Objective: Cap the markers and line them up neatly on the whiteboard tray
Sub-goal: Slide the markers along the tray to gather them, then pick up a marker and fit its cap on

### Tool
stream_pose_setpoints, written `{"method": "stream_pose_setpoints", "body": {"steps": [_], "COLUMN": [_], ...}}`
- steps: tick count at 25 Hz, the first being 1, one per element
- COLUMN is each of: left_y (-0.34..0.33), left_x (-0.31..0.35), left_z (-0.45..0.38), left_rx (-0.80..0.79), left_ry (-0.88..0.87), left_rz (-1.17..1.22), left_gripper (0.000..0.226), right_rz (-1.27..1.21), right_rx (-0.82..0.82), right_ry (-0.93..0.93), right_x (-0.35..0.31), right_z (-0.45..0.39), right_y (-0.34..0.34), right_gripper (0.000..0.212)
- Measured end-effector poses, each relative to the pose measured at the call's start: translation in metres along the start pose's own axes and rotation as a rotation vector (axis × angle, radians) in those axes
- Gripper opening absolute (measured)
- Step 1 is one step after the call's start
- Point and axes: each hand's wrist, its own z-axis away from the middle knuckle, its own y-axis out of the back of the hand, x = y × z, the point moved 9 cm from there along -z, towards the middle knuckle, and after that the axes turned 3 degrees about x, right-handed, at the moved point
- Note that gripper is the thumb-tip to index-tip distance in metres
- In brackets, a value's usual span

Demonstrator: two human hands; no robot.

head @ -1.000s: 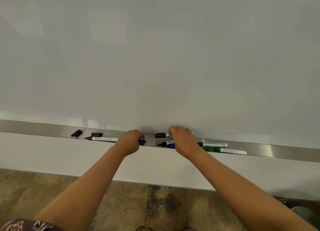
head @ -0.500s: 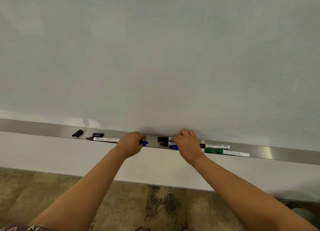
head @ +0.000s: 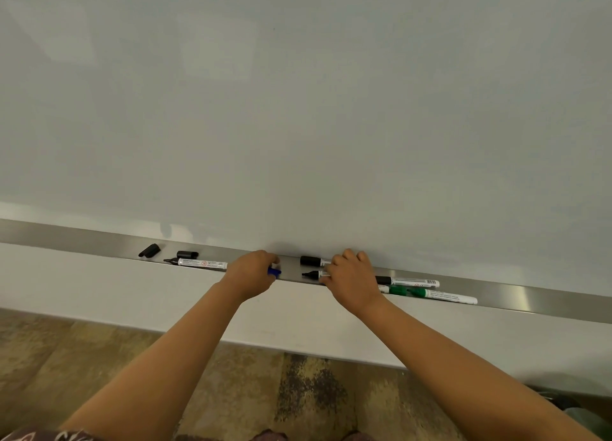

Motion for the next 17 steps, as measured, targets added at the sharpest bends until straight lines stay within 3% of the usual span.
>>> {"method": "stream_pose_setpoints", "body": {"steps": [2,6,10,14,17], "left_y": [-0.001,0.0,0.014,0.036,0.06], "left_x": [0.001,0.006,0.007,-0.021,-0.063], "left_z": [0.003,0.011,0.019,0.026,0.022], "left_rx": [0.007,0.042,0.169,0.31,0.399], "left_ry": [0.009,0.014,0.009,0.039,0.119], "left_rz": [-0.011,-0.023,0.041,0.092,0.104], "left_gripper": [0.04,0.041,0.037,0.032,0.029], "right_rz": [-0.088,-0.028,-0.019,-0.075,-0.322], "right_rx": [-0.058,-0.048,-0.045,0.216,0.422], "right_ry": [0.013,0.055,0.094,0.116,0.193], "right_x": [-0.005,-0.015,-0.021,-0.029,-0.045], "right_z": [-0.002,-0.012,-0.018,-0.012,-0.013], "right_y": [-0.008,-0.01,-0.006,0.027,0.055], "right_gripper": [0.021,0.018,0.015,0.011,0.007]}}
